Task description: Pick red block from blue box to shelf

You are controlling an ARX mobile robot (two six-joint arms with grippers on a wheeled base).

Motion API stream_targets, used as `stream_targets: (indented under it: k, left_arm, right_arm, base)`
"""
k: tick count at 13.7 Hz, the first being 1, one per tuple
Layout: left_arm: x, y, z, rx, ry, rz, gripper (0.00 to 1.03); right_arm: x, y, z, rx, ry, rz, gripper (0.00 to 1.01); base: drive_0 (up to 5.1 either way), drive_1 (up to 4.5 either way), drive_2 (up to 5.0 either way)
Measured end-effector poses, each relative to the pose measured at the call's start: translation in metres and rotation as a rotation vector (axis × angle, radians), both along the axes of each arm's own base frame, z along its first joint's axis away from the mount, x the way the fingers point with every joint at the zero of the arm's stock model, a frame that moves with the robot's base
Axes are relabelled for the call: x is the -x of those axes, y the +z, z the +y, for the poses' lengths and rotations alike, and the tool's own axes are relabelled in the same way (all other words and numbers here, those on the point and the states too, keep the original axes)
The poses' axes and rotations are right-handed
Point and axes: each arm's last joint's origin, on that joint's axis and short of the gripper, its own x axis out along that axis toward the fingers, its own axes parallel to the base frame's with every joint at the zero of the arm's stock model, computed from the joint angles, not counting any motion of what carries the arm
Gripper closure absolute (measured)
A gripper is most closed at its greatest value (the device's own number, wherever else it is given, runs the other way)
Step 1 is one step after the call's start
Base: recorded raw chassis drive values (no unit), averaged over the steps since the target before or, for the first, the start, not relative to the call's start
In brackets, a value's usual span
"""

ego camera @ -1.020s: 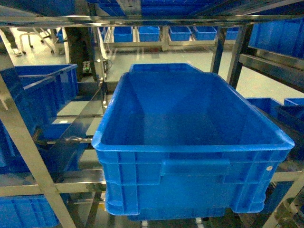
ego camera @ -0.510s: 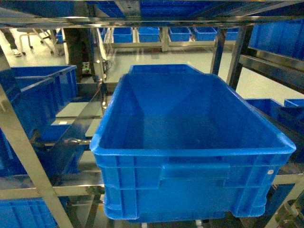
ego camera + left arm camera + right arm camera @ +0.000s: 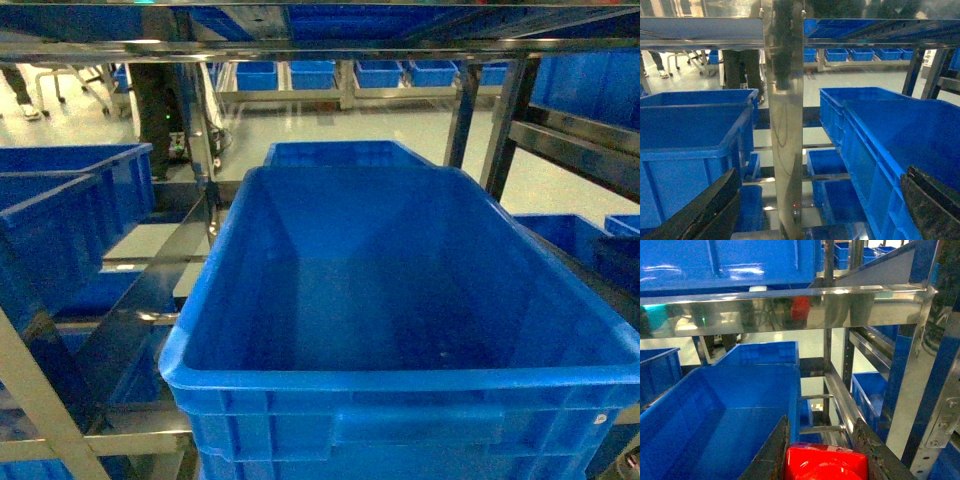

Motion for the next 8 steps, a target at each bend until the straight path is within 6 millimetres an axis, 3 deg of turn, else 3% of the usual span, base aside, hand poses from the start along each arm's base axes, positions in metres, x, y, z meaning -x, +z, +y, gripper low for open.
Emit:
stream_targets:
  k: [8]
  left_arm:
    - [0.0000, 0.0000, 0.0000, 0.000, 0.000, 0.000, 0.05]
  right_arm:
    - [0.0001, 0.0001, 0.0000, 0.000, 0.000, -0.001, 0.73]
  base:
    - [0.0, 0.00, 0.0]
